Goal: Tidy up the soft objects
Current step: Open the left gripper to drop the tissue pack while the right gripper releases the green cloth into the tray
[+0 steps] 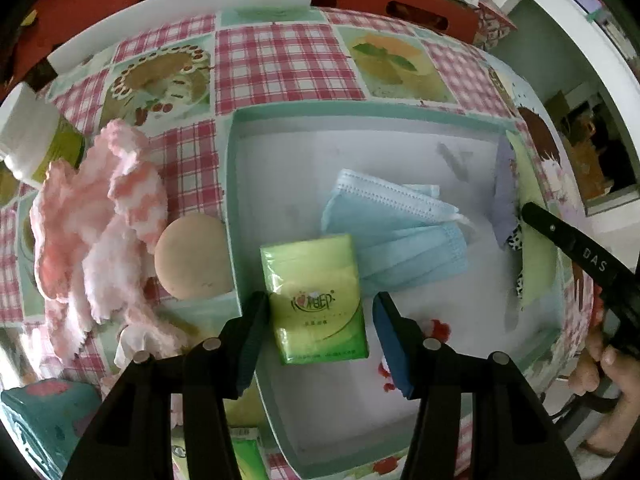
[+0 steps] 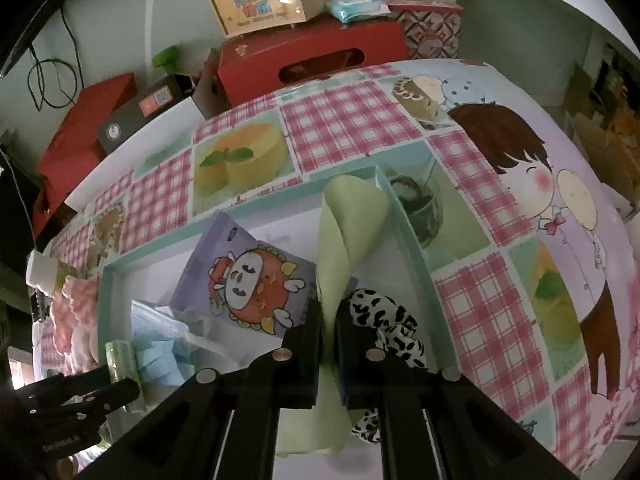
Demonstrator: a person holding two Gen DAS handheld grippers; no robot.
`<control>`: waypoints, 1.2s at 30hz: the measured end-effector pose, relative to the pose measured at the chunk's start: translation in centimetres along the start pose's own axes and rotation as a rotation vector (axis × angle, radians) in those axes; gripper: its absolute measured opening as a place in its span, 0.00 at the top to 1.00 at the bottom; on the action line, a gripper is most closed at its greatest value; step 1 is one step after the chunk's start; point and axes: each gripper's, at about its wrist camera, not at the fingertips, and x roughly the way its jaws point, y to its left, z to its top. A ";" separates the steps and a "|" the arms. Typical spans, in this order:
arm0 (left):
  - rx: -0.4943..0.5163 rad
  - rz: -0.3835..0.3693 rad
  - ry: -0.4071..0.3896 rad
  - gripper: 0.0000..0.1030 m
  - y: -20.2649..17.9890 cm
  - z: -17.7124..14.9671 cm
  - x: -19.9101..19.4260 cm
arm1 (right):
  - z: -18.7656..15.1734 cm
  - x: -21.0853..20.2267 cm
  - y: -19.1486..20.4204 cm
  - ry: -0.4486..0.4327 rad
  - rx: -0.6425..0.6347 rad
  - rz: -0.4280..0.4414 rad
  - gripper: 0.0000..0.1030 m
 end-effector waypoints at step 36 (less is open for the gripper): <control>-0.060 -0.033 -0.074 0.25 1.1 -0.2 -2.9 | 0.5 -3.7 1.9 -0.107 -0.050 -0.064 0.57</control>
